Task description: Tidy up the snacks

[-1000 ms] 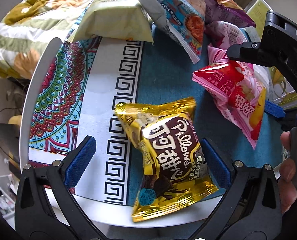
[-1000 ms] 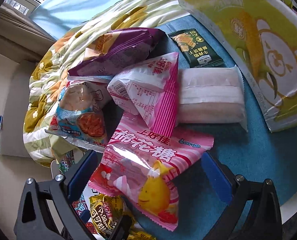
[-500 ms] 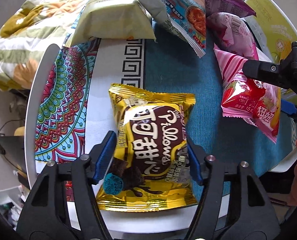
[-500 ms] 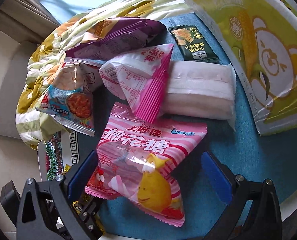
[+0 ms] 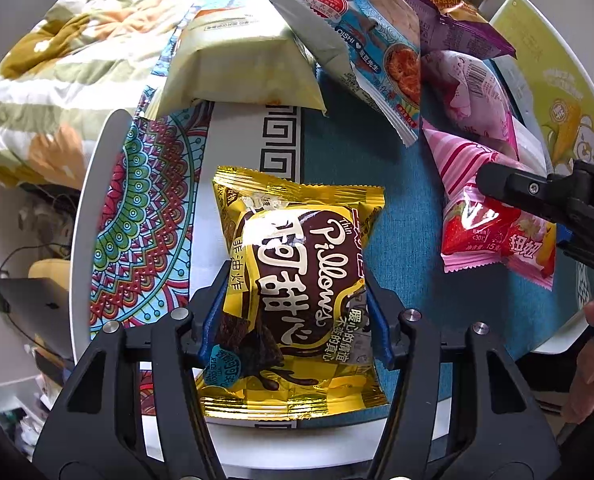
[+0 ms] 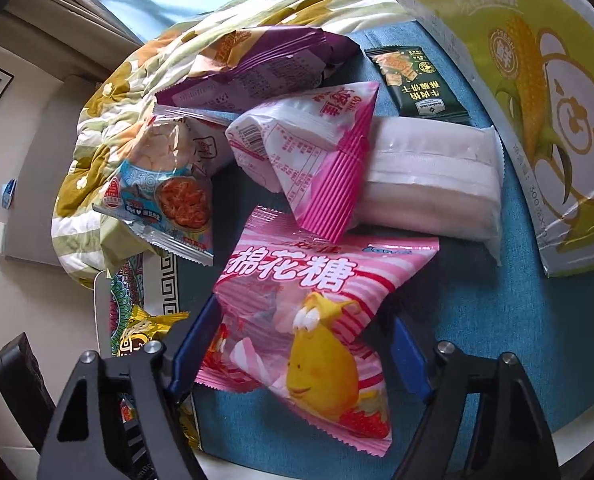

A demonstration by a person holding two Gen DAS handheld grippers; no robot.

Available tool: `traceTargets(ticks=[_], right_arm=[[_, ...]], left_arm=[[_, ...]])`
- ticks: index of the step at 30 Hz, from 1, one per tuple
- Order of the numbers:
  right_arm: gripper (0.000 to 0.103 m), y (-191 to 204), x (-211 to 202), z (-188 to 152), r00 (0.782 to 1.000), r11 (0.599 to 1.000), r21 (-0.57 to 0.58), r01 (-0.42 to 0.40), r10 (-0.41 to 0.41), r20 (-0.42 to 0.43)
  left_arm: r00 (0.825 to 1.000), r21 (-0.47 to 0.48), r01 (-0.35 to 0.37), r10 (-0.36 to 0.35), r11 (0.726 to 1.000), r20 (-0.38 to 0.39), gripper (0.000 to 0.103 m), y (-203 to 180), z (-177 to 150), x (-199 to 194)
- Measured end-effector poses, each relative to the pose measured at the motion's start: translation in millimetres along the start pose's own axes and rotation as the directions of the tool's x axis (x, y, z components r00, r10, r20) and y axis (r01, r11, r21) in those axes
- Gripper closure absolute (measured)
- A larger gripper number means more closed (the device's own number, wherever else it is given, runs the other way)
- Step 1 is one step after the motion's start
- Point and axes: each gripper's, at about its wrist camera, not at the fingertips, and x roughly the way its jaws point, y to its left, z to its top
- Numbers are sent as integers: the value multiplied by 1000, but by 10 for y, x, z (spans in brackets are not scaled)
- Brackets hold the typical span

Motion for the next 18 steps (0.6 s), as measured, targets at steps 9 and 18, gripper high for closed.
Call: traceTargets(ticks=[9, 18], right_arm=[[45, -25, -106, -114, 1000, 1000, -15, -18, 18, 14], [45, 38, -337, -261, 998, 999, -30, -44, 45, 40]], left_arm=[[1000, -5, 7, -7, 1000, 30, 49, 108, -43, -186], [996, 7, 12, -12, 1000, 92, 49, 144, -21, -522]])
